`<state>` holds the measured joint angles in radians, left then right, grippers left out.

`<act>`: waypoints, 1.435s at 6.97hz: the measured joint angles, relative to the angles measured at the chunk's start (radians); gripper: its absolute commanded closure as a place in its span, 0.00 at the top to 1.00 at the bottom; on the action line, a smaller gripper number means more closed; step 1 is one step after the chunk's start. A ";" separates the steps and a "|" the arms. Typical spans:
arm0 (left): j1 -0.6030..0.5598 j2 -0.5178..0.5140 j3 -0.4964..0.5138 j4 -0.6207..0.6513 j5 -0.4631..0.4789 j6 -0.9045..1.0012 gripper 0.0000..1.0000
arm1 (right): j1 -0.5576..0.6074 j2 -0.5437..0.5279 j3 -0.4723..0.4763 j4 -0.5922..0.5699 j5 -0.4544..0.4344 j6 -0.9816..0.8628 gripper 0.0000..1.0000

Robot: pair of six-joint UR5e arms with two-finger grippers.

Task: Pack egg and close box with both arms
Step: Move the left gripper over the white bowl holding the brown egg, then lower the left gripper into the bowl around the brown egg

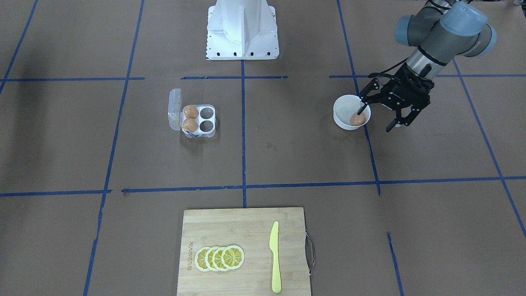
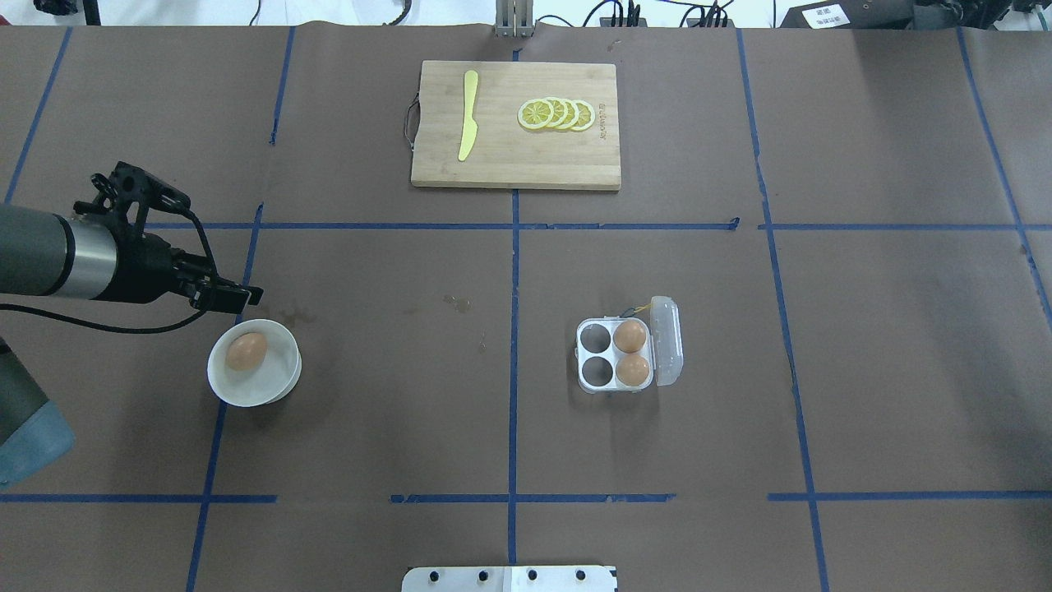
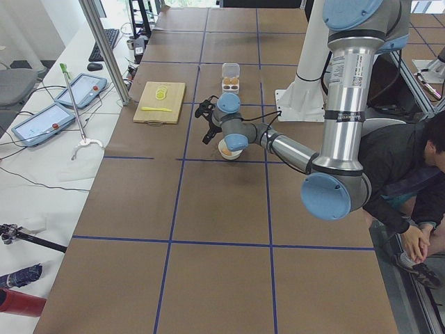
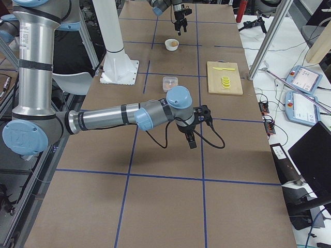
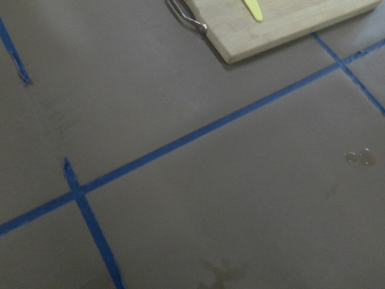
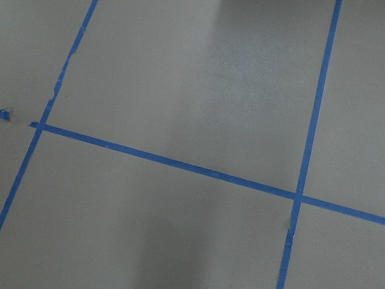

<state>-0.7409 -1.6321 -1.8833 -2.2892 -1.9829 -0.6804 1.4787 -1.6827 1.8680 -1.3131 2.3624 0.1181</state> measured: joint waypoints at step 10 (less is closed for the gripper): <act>0.141 0.018 0.017 0.089 0.067 0.012 0.74 | 0.000 0.000 -0.003 0.000 0.000 0.000 1.00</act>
<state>-0.5994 -1.6141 -1.8658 -2.1997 -1.9159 -0.6686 1.4787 -1.6828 1.8646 -1.3131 2.3623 0.1181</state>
